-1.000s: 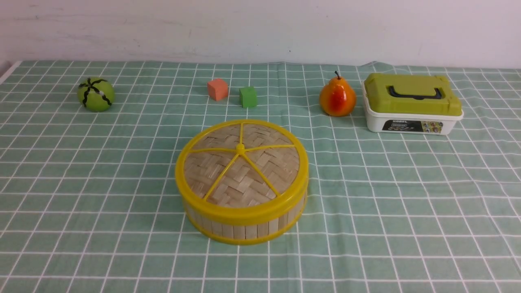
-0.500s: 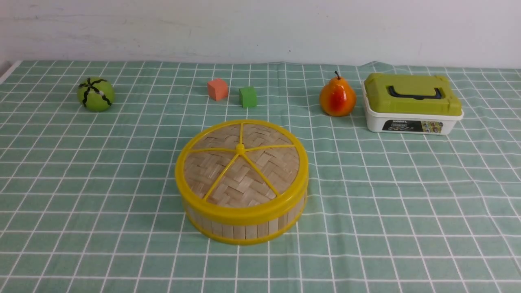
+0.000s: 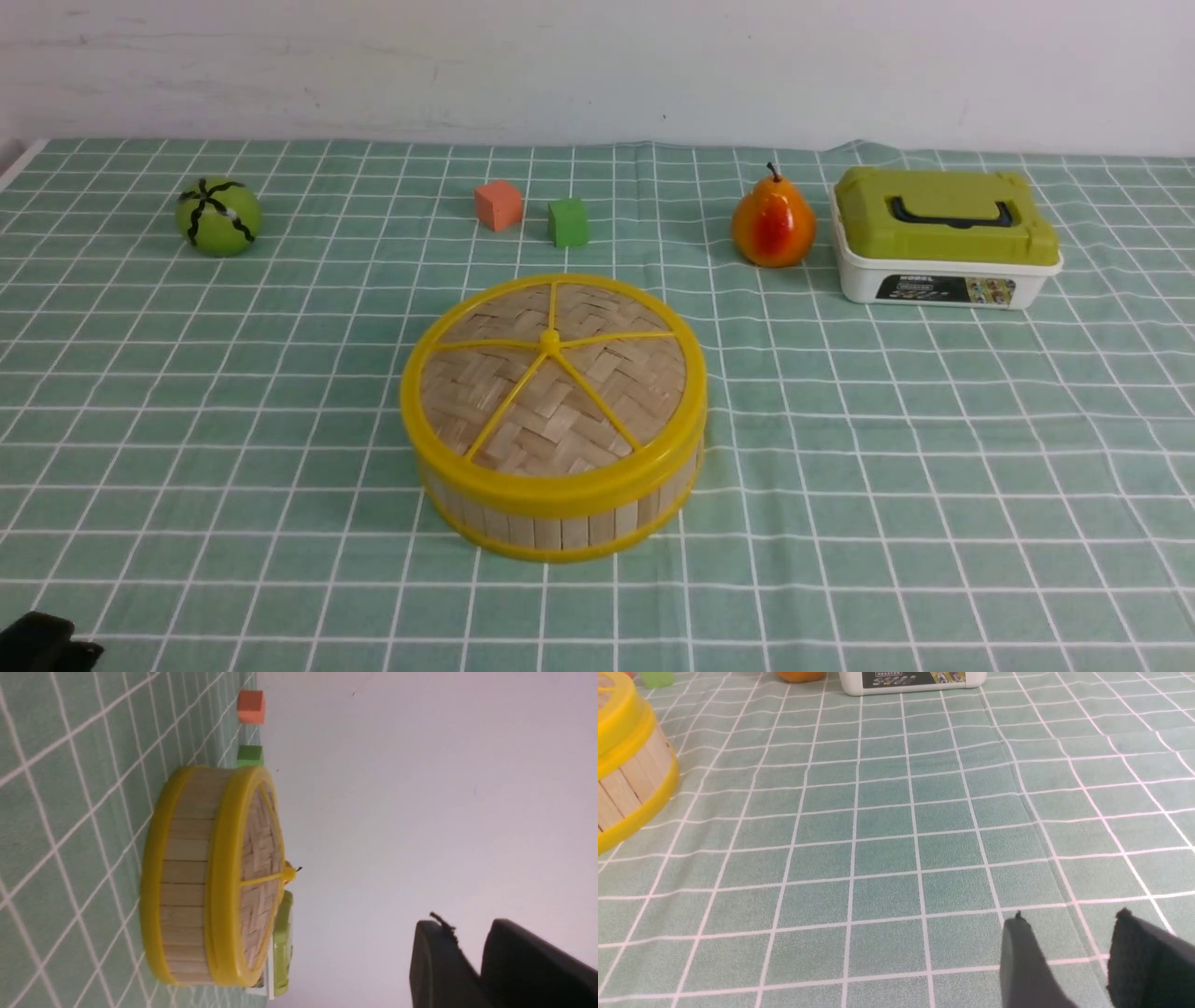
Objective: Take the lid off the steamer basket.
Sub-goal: Use the left arm to lift the lid of the steamer
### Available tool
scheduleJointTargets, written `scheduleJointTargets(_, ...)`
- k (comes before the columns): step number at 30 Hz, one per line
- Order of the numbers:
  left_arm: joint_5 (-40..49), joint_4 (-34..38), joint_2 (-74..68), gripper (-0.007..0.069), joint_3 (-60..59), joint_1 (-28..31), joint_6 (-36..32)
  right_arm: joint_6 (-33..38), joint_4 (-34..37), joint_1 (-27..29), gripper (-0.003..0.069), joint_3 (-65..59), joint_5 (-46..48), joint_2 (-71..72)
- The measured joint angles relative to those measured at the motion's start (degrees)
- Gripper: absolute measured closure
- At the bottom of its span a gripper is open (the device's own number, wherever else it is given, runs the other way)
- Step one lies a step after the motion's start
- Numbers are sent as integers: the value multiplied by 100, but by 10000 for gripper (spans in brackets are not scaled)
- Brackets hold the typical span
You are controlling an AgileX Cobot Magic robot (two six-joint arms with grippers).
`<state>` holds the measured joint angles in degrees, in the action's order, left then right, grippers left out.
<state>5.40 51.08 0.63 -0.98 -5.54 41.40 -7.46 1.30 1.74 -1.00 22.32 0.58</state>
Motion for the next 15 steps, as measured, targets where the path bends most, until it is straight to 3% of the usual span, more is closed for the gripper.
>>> scheduleJointTargets(4, -49, -65, -20, 555, 607, 0, -397, 0, 0, 0, 417, 0, 0, 0)
scheduleJointTargets(6, 196, -259, -478, 638, 1426, 0, -1038, 0, 0, 0, 417, 0, 0, 0)
scheduleJointTargets(7, 236, -294, -538, 637, 1559, 0, -1150, 0, 0, 0, 417, 0, 0, 0)
scheduleJointTargets(11, 1580, -759, -2260, 637, 2821, 0, -2067, 0, 0, 0, 417, 0, 0, 0)
scheduleJointTargets(15, 3922, -1796, -4595, 637, 4360, 0, -2607, 0, 0, 0, 417, 0, 0, 0)
